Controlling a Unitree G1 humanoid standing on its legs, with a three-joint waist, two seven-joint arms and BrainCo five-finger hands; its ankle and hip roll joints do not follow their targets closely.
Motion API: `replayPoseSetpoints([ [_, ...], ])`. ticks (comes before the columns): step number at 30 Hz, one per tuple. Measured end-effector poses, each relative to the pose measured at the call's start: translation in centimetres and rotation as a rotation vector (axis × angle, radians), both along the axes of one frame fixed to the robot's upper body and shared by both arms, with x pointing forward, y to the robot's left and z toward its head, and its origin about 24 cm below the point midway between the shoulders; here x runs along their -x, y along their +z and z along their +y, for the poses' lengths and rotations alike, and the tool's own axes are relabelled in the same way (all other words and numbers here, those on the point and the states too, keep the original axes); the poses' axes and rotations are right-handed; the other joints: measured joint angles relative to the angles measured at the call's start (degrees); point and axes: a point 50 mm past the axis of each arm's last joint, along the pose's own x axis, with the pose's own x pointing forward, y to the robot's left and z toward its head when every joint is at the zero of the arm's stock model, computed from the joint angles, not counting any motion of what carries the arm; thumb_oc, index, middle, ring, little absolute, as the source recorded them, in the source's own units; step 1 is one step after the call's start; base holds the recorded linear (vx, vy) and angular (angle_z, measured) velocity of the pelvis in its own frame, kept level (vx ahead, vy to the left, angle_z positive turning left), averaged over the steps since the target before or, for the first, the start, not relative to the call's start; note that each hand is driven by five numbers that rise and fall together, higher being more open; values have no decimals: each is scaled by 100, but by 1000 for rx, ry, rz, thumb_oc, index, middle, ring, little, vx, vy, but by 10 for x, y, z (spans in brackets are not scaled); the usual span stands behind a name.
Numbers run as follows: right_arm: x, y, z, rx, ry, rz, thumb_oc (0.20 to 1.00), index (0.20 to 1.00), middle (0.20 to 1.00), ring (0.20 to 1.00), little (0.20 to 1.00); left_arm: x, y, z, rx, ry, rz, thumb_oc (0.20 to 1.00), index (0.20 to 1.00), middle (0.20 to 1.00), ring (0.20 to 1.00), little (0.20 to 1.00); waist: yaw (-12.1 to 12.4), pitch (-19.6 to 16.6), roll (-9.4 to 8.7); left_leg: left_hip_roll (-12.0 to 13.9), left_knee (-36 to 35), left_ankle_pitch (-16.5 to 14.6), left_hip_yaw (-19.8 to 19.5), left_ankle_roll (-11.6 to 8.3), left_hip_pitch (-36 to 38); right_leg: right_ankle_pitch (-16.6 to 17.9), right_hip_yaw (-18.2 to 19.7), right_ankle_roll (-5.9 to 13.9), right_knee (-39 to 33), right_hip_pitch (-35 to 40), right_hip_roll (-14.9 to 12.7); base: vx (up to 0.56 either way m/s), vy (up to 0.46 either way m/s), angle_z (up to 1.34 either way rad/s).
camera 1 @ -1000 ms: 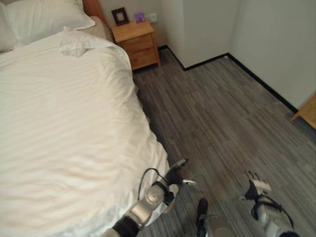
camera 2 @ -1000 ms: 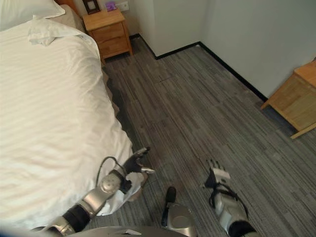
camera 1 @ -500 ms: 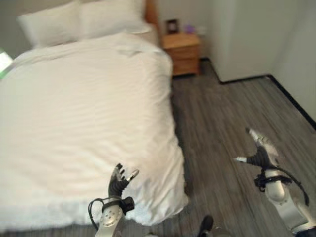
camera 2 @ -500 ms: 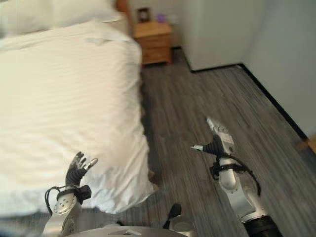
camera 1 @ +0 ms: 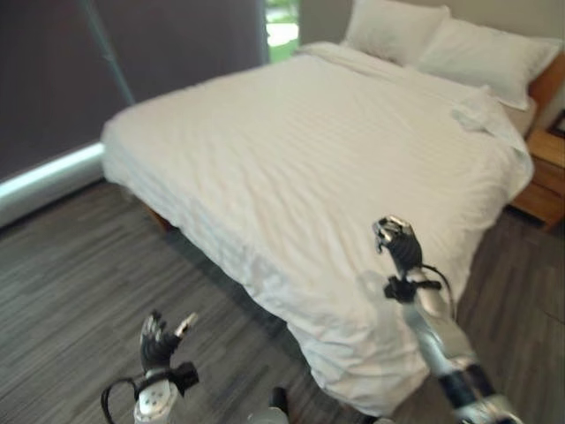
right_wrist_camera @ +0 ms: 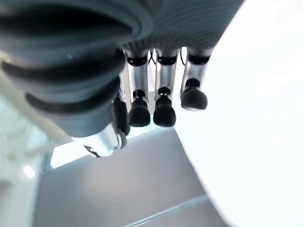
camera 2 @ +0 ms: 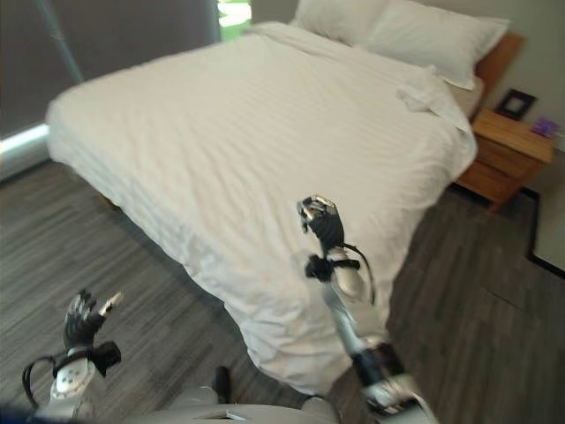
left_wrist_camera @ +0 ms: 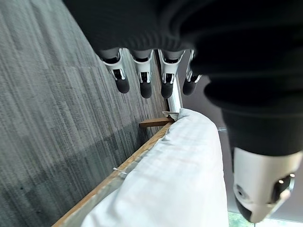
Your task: Making the bed.
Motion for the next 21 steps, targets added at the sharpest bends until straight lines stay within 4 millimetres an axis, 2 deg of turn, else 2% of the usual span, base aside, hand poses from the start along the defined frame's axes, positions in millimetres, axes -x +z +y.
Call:
replayPoseSetpoints([
  [2, 2, -6, -2, -29, -8, 19, 200, 200, 200, 200, 200, 6, -4, -2, 19, -14, 18, 1000, 1000, 1000, 1000, 1000, 58, 30, 102, 22, 1, 10, -20, -14, -3, 32, -120, 4, -101, 82, 23, -22, -39, 20],
  [4, 12, -31, -17, -32, -74, 112, 200, 200, 200, 200, 200, 13, -8, -2, 29, -30, 37, 1000, 1000, 1000, 1000, 1000, 97, 73, 230, 37, -29, 14, -96, -21, -99, 92, -232, 12, -234, 139, 50, -119, -49, 14],
  [5, 13, -37, -24, -41, -110, 128, 200, 200, 200, 200, 200, 11, -8, -3, 33, -43, 35, 1000, 1000, 1000, 1000, 1000, 57, 68, 202, 36, -24, 38, -152, -52, -135, 106, -267, 7, -275, 110, 64, -282, 37, 13],
  [6, 18, -58, -31, -78, -171, 228, 200, 200, 200, 200, 200, 9, -8, -6, 39, -67, 36, 1000, 1000, 1000, 1000, 1000, 30, 183, 284, 41, -15, 91, -162, -88, -261, 157, -332, 18, -342, 11, 83, -283, 38, 7],
  [8, 22, -81, -41, -74, -225, 329, 200, 200, 200, 200, 200, 9, -11, -11, 48, -96, 42, 1000, 1000, 1000, 1000, 1000, -64, 220, 335, 62, -11, 183, -140, -80, -550, 226, -314, 23, -337, -286, 91, -212, 29, -6],
  [9, 24, -98, -54, -73, -279, 420, 200, 200, 200, 200, 200, -1, -15, -20, 68, -146, 46, 1000, 1000, 1000, 1000, 1000, -88, 428, 511, 78, -12, 256, -101, -75, -855, 363, -315, 1, -412, -585, 110, -224, 35, -14],
  [11, 11, -79, -58, -61, -274, 308, 200, 200, 200, 200, 200, -9, -17, -26, 78, -163, 46, 1000, 1000, 1000, 1000, 1000, -178, 641, 672, 86, -11, 354, -73, -36, -1105, 530, -290, 19, -458, -810, 130, -155, 40, -17],
  [12, -4, -68, -53, -48, -259, 275, 200, 200, 200, 200, 200, -17, -18, -28, 82, -172, 38, 1000, 1000, 1000, 1000, 1000, -368, 797, 759, 107, -12, 418, -30, -59, -1231, 689, -270, -8, -621, -901, 167, -85, 54, -19],
  [15, -14, -66, -43, -57, -242, 283, 200, 200, 200, 200, 200, -29, -14, -32, 89, -205, 12, 1000, 1000, 1000, 1000, 1000, -423, 829, 765, 150, -16, 377, 77, -110, -1228, 702, -219, -45, -691, -966, 182, -43, 80, -26],
  [16, -18, -66, -39, -73, -238, 292, 200, 200, 200, 200, 200, -35, -12, -38, 95, -246, -8, 1000, 1000, 1000, 1000, 1000, -407, 825, 759, 158, -46, 292, 94, -195, -1211, 701, -197, -43, -715, -968, 179, -12, 108, -30],
  [17, -19, -66, -42, -73, -245, 299, 200, 200, 200, 200, 200, -38, -11, -41, 99, -267, -15, 1000, 1000, 1000, 1000, 1000, -461, 827, 741, 150, -37, 276, 96, -216, -1212, 694, -192, -37, -749, -992, 169, -16, 150, -7],
  [18, -20, -66, -47, -93, -244, 292, 200, 200, 200, 200, 200, -41, -11, -48, 100, -309, -12, 1000, 1000, 1000, 1000, 1000, -528, 809, 749, 110, 18, 187, 112, -333, -1281, 690, -171, -29, -769, -1008, 129, -8, 88, 7],
  [20, -22, -63, -51, -94, -237, 282, 200, 200, 200, 200, 200, -47, -8, -53, 106, -355, -30, 1000, 1000, 1000, 1000, 1000, -644, 805, 720, 64, 23, 173, 163, -351, -1307, 678, -106, -12, -833, -1056, 95, -49, 156, -1],
  [21, -22, -63, -57, -111, -255, 282, 200, 200, 200, 200, 200, -51, -1, -55, 93, -392, -48, 1000, 1000, 1000, 1000, 1000, -794, 805, 689, -5, 31, 165, 220, -361, -1312, 678, 10, -11, -811, -1087, 28, -121, 173, -12],
])
